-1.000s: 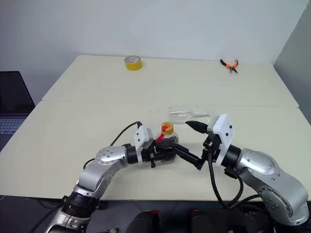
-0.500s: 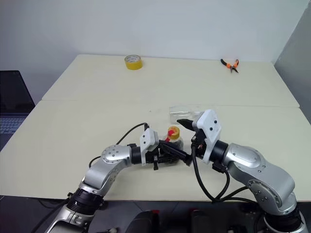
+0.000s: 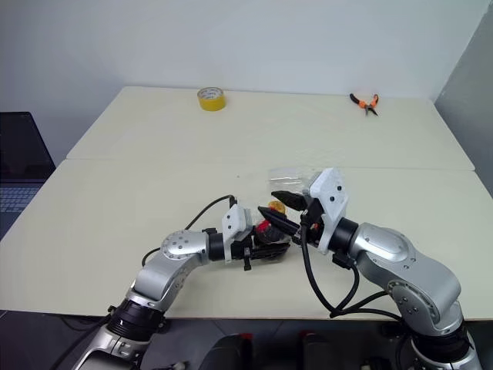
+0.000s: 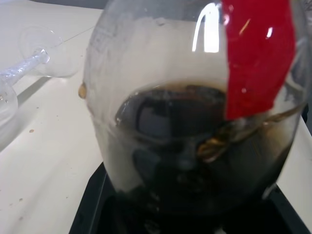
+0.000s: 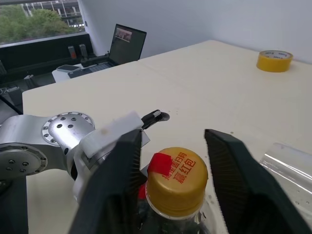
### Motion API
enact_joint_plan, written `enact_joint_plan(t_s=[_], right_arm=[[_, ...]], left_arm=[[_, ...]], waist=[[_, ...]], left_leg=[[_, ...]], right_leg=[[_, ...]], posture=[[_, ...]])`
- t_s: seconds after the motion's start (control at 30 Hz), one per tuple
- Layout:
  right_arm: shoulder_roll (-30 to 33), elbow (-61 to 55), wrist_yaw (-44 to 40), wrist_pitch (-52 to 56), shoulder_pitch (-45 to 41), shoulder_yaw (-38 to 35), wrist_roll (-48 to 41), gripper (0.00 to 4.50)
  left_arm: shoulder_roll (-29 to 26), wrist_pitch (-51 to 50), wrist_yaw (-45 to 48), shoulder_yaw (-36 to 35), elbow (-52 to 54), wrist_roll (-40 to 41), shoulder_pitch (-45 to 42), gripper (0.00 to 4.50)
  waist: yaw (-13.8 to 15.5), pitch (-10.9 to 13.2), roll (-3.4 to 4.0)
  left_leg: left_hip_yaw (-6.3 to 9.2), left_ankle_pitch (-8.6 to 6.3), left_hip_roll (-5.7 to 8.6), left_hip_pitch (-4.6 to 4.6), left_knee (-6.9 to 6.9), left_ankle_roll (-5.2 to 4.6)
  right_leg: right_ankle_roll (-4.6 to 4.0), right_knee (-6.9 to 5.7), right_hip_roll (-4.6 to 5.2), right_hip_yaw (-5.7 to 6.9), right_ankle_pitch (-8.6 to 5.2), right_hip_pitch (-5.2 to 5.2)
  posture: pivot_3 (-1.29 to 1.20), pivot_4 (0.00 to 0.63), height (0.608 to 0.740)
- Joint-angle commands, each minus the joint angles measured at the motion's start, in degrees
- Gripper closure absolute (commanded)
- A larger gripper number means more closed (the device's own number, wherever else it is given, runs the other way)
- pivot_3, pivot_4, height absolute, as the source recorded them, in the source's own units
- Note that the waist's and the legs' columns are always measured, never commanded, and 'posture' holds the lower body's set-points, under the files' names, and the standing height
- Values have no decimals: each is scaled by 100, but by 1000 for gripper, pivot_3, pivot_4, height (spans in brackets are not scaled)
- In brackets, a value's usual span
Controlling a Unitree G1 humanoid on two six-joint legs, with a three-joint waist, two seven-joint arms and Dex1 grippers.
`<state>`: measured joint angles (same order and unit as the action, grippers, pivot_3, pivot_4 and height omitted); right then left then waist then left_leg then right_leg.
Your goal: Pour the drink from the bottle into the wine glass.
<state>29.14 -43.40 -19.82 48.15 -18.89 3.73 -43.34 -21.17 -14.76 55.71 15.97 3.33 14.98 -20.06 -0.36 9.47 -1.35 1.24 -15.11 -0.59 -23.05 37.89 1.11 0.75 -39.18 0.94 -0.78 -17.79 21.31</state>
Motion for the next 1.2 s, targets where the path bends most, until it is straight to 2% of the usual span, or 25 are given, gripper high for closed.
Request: enact_joint_plan(t_s=[0.03, 0.33, 0.37, 0.43, 0.47, 0.63, 0.77, 0.9, 0.93, 1.0, 1.13, 1.2], right_arm=[[164, -97, -129, -24, -66, -51, 64, 3320], [487, 82, -602, -285, -76, 95, 447, 3376], [590, 156, -795, -420, -60, 142, 550, 3596], [881, 439, -1340, -830, -46, 262, 858, 4328], [1043, 636, -1648, -1083, -74, 327, 1022, 4500], [1291, 1449, -2478, -1738, -469, 331, 1324, 4500], [1230, 1485, -2810, -1468, -633, -62, 703, 4500], [1011, 1164, -2441, -822, -519, -532, -175, 3615], [971, 1019, -2306, -664, -451, -602, -371, 3164], [894, 757, -2019, -438, -334, -704, -653, 2562], [724, 362, -1347, -218, -181, -682, -668, 1215], [660, 236, -1087, -159, -152, -615, -593, 1206]], left_arm=[[28, 115, 14, -52, 124, 43, -67, 2822], [49, 90, 13, -63, 138, 40, -83, 3209], [38, 68, 30, -63, 154, 59, -85, 3216], [14, 33, 70, -57, 194, 93, -90, 3226], [2, 25, 103, -47, 205, 104, -99, 3227], [-6, 13, 123, -39, 221, 111, -134, 3233], [2, 36, 71, -63, 208, 84, -138, 3234], [4, 60, 8, -86, 219, 56, -103, 3235], [4, 60, -3, -88, 224, 60, -100, 3237], [1, 65, -17, -85, 228, 57, -95, 3238], [-11, 78, -3, -77, 222, 47, -97, 3240], [-19, 87, 13, -78, 207, 45, -108, 3241]], waist=[[0, 0, 0], [1, 1, 0], [1, 1, 0], [1, 1, 1], [1, 2, 1], [-10, 1, 1], [4, 8, 5], [9, 9, 4], [9, 9, 4], [14, 9, 4], [13, 9, 4], [12, 9, 5]], left_leg=[[0, 0, 0, 0, 0, 0], [-1, 0, 1, 0, 0, 0], [0, 0, 0, 0, 0, 0], [0, 0, 1, 0, 0, 0], [0, 0, 1, 1, 0, -1], [-1, -1, -1, 9, 0, -1], [0, 0, -1, 1, 0, -1], [0, -1, 1, -5, 1, -1], [0, 0, 1, -5, 1, -1], [4, -1, 0, -5, 1, -1], [4, 0, 1, -4, 2, -1], [4, 0, 1, -4, 2, -1]], right_leg=[[0, 0, 0, 0, 0, 0], [0, 0, 0, -1, 0, 0], [0, 1, 0, 0, 0, 0], [0, 2, 0, 0, 0, 0], [0, 4, 0, 1, 0, -2], [0, 4, -3, 0, 0, -8], [-1, 5, -1, 0, 0, -2], [-1, 8, 3, 1, 1, -1], [-1, 7, 3, 2, 1, -1], [-1, 7, 4, 5, 1, -2], [-1, 5, 4, 5, 1, -2], [0, 5, 3, 5, 1, -2]], posture=[[0, 150, 740], [0, 150, 740], [0, 150, 740], [0, 150, 740], [0, 150, 740], [0, 150, 740], [0, 150, 740], [0, 150, 740], [0, 150, 740], [0, 150, 740], [0, 150, 740], [0, 150, 740]])
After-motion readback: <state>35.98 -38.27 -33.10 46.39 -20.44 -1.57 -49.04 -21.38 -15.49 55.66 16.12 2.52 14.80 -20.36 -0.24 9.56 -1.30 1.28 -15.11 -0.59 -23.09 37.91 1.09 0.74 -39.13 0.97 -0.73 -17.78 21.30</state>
